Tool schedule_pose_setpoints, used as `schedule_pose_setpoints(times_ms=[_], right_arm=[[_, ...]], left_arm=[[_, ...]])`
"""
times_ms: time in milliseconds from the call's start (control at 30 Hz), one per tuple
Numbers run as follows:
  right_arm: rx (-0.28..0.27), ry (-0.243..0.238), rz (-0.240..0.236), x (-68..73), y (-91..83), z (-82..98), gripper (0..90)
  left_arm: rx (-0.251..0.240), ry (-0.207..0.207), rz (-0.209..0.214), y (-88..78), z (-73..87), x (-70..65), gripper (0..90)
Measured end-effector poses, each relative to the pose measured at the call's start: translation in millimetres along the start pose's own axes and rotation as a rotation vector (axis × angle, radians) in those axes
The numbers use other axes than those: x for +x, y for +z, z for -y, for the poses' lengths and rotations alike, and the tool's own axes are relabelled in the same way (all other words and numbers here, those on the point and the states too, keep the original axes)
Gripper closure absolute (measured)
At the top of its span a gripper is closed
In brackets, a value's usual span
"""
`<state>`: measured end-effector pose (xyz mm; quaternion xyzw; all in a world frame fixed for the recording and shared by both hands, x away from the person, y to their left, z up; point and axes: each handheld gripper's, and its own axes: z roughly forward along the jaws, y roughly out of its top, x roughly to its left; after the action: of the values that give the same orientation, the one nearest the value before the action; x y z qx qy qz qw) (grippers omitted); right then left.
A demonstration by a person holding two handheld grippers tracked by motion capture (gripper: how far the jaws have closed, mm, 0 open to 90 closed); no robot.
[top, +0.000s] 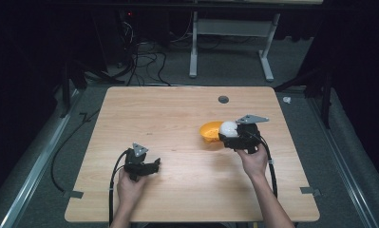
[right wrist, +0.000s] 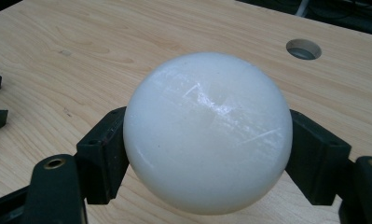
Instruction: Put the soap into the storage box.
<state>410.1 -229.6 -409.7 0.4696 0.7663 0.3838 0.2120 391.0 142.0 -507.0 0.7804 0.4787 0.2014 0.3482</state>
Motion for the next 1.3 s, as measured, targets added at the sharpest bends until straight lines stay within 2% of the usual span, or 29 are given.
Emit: schedule_pose_setpoints(times_ms=[333,633,967,1300], right_arm=[[0.027,0.009,-0.002,-1.2,8.9,-1.2,24.8],[0.036,-0.019,-0.011,2.0,20.9,-11.3,24.8],[0.056,-0.013,-0.006,1.3,34.6,-20.0,24.8],[0.089,0.003,0.0,-1.7,52.1,-17.9,24.8]], left_arm=[[0.002,0.002,0.0,-0.1,-0.1,0.0,22.6],[0.0,0.0,0.0,0.0,0.0,0.0,22.7],[0.0,0.0,0.0,0.0,0.0,0.1,22.7],[0.002,0.002,0.0,-0.1,0.0,0.0,22.6]])
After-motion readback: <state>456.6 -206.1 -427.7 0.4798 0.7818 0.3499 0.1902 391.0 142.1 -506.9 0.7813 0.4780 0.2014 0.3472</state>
